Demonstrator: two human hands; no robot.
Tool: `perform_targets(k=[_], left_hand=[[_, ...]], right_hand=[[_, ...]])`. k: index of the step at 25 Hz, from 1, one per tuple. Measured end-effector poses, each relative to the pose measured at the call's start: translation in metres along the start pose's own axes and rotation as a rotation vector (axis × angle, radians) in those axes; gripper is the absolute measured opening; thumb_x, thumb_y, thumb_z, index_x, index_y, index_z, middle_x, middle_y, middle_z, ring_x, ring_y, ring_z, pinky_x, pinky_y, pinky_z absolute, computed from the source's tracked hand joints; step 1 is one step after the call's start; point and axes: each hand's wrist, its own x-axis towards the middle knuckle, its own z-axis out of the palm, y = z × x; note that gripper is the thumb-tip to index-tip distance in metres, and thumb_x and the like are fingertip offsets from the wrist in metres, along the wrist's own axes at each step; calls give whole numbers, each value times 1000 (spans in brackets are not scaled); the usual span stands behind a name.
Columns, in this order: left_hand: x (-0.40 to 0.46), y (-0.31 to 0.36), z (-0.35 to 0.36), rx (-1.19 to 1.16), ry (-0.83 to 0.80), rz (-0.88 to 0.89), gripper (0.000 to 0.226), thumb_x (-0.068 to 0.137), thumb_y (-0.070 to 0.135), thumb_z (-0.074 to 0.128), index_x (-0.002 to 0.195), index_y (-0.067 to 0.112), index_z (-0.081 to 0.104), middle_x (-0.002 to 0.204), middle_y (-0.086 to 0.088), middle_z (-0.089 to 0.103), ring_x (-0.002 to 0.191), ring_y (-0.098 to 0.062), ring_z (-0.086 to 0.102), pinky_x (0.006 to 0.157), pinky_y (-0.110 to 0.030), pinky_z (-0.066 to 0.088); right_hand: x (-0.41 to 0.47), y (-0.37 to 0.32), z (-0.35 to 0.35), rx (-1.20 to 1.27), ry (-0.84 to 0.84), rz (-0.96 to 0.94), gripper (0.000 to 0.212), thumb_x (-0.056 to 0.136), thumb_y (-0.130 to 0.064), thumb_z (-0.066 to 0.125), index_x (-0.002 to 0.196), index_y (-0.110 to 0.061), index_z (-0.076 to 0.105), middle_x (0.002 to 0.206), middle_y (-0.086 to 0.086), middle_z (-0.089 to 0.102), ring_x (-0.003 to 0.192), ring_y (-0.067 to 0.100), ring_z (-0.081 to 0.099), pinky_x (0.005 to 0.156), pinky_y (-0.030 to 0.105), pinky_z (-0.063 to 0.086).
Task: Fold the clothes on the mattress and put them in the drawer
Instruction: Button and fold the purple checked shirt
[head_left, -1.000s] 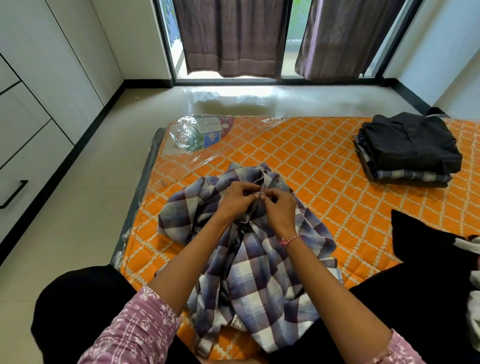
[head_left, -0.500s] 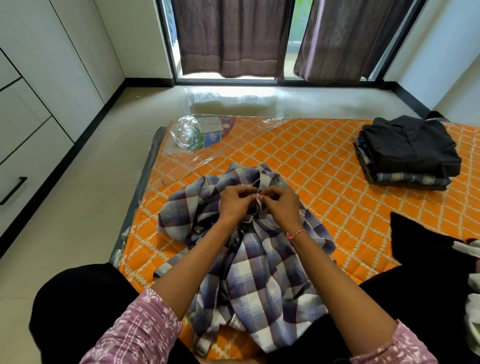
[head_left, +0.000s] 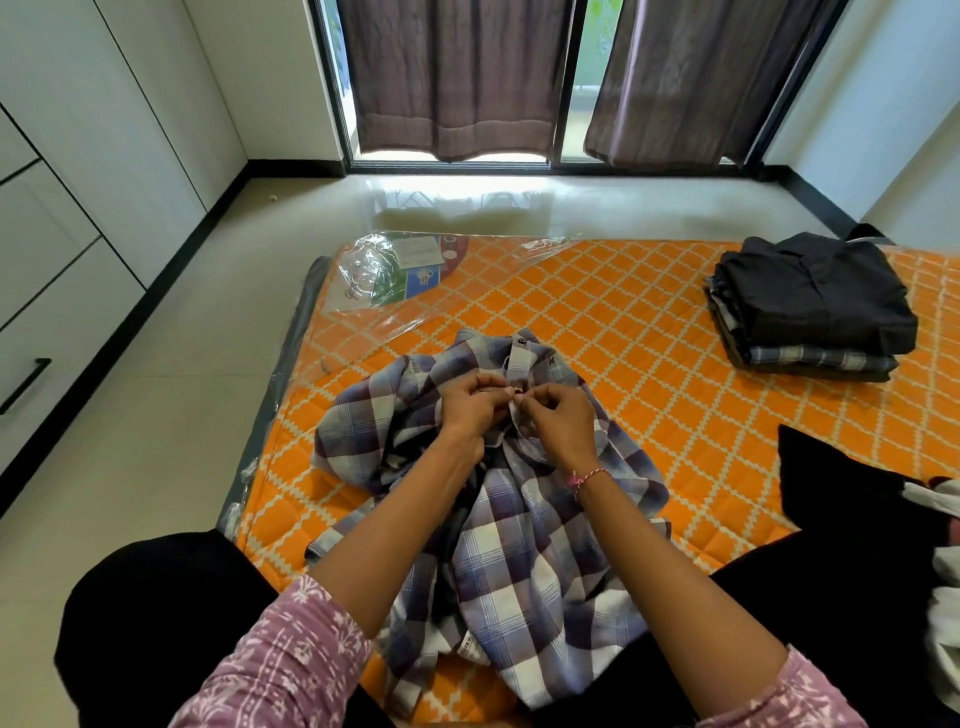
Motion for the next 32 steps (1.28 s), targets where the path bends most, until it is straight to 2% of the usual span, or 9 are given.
perform_targets(k=[2, 5, 7, 10, 14, 17, 23, 28, 32], left_hand=[[0, 5, -4, 51, -59, 28, 18, 85, -8, 61, 77, 8, 59, 75, -7, 63, 70, -14, 63, 58, -19, 56], [4, 14, -12, 168, -153, 77, 18, 85, -8, 62, 77, 8, 60, 70, -5, 64, 65, -14, 63, 58, -20, 56], [7, 19, -16, 67, -202, 0, 18, 86, -8, 59, 79, 8, 61, 64, -1, 66, 62, -13, 64, 58, -22, 56], [9, 21, -18, -58, -240, -52, 18, 89, -7, 55, 83, 10, 59, 67, -1, 66, 63, -14, 62, 55, -21, 53], [12, 14, -19, 442, -267, 224, 17, 84, -2, 66, 90, 10, 54, 73, -7, 58, 60, -16, 56, 50, -22, 48], [12, 1, -20, 820, -203, 397, 20, 79, 20, 76, 87, 9, 61, 80, -3, 62, 73, -14, 58, 65, -26, 48], [16, -7, -24, 696, -250, 366, 12, 85, 10, 68, 95, 4, 67, 97, -14, 69, 86, -15, 61, 79, -25, 49], [13, -13, -25, 626, -146, 336, 9, 85, -1, 59, 87, 7, 59, 75, -8, 60, 71, -15, 55, 67, -24, 45], [11, -12, -29, 532, -127, 293, 24, 88, -6, 51, 75, 14, 52, 73, -2, 56, 69, -10, 52, 68, -21, 44]], right_hand=[[3, -3, -5, -53, -59, -7, 13, 86, -10, 66, 79, 1, 66, 73, 16, 66, 73, 32, 63, 69, 43, 55], [11, -15, -17, -111, -263, -13, 10, 90, -6, 59, 80, -2, 61, 66, 10, 61, 62, 25, 59, 57, 32, 53], [19, -22, -25, 62, -418, 99, 16, 92, -4, 55, 77, -7, 58, 64, 5, 58, 57, 15, 55, 51, 20, 50], [26, -24, -29, 285, -543, 249, 23, 95, -7, 54, 73, -14, 57, 67, 3, 57, 61, 11, 55, 64, 23, 53], [35, -26, -27, 398, -415, 281, 23, 95, -4, 51, 74, -13, 55, 66, 5, 58, 50, 7, 57, 49, 18, 48], [47, -37, -28, 398, -315, 285, 23, 95, -6, 53, 73, -13, 56, 65, 5, 59, 50, 8, 61, 44, 18, 46], [49, -34, -25, 556, -163, 409, 23, 96, -11, 55, 73, -13, 54, 70, 5, 57, 57, 13, 58, 53, 23, 53], [13, 1, -21, -54, -213, 88, 17, 80, -16, 75, 77, -2, 66, 71, 7, 62, 63, 13, 56, 57, 27, 44], [10, 9, -21, -59, -157, 70, 18, 88, -7, 64, 74, 4, 67, 59, 5, 52, 52, 11, 43, 54, 24, 36]])
